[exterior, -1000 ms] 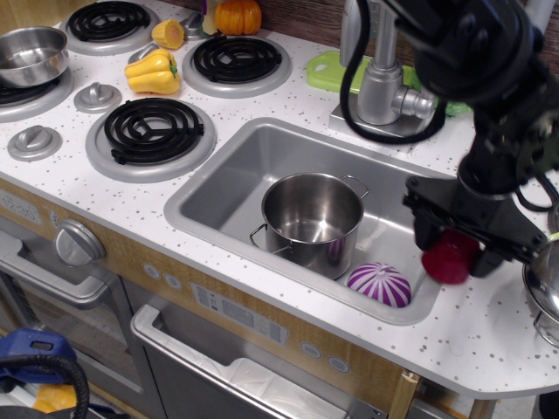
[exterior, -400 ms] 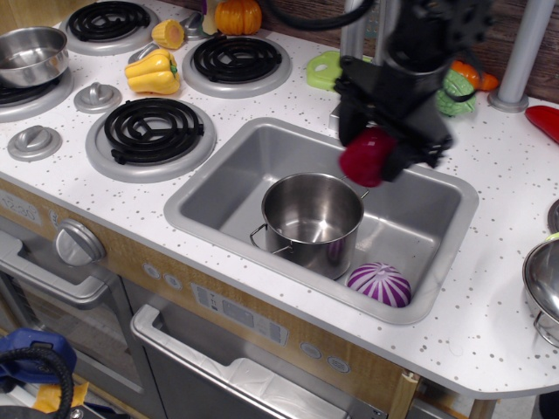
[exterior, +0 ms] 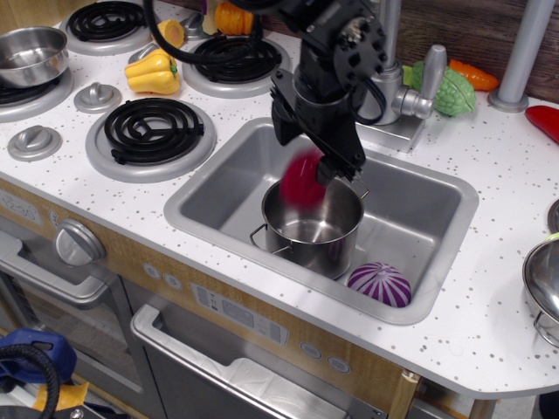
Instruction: Put sweet potato in pot which is in sink
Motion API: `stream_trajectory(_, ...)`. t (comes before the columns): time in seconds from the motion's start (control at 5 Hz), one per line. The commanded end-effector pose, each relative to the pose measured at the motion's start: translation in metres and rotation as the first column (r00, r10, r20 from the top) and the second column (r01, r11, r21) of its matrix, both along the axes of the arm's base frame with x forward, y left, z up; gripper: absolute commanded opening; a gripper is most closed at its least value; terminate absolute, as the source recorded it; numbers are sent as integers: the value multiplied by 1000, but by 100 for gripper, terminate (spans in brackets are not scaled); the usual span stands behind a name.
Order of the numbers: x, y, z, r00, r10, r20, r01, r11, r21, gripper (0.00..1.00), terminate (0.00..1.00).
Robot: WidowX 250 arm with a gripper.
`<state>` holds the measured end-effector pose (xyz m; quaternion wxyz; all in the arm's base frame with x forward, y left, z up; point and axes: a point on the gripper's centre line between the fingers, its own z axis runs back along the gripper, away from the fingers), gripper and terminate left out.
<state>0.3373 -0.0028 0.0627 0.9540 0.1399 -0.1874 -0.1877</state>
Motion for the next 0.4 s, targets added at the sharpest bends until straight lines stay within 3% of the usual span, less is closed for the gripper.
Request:
stream_trajectory(0.0,3,2,20,998,3,62,-2,1000,-5,100,0)
stream_trajectory(0.2,3,2,20,998,3,62,-2,1000,-5,100,100)
